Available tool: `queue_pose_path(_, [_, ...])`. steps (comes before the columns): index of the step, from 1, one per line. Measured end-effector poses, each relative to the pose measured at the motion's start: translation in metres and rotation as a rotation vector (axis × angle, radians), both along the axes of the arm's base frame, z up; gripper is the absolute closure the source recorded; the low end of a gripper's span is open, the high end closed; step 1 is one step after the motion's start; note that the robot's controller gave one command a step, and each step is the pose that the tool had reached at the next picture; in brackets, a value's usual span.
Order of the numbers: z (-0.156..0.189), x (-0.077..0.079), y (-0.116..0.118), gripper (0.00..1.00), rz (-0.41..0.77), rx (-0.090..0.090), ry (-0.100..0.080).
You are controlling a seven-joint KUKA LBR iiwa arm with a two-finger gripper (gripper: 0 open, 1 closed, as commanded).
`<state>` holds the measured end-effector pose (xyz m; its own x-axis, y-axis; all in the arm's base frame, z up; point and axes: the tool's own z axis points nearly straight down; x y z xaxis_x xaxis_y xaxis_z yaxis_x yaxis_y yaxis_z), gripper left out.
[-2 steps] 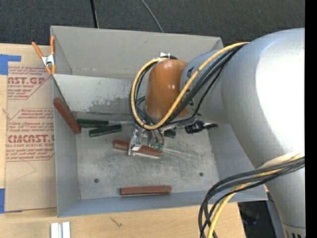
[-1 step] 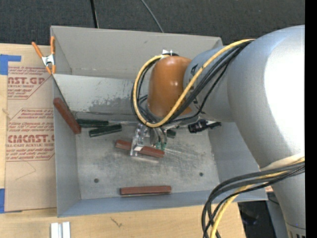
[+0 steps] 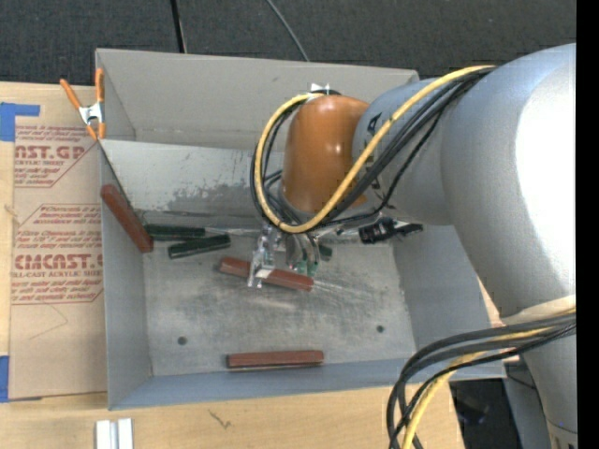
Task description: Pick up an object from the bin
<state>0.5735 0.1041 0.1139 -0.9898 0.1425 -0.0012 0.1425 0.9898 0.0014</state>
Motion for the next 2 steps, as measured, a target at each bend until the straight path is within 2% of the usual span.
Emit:
queue_pose_path(1, [0.0085,0.0012,0.0004,1.0,0.001,0.001,-0.005])
queue_pose_path(2, [0.0143,0.0,0.0003,1.0,0.0,0.0,0.0])
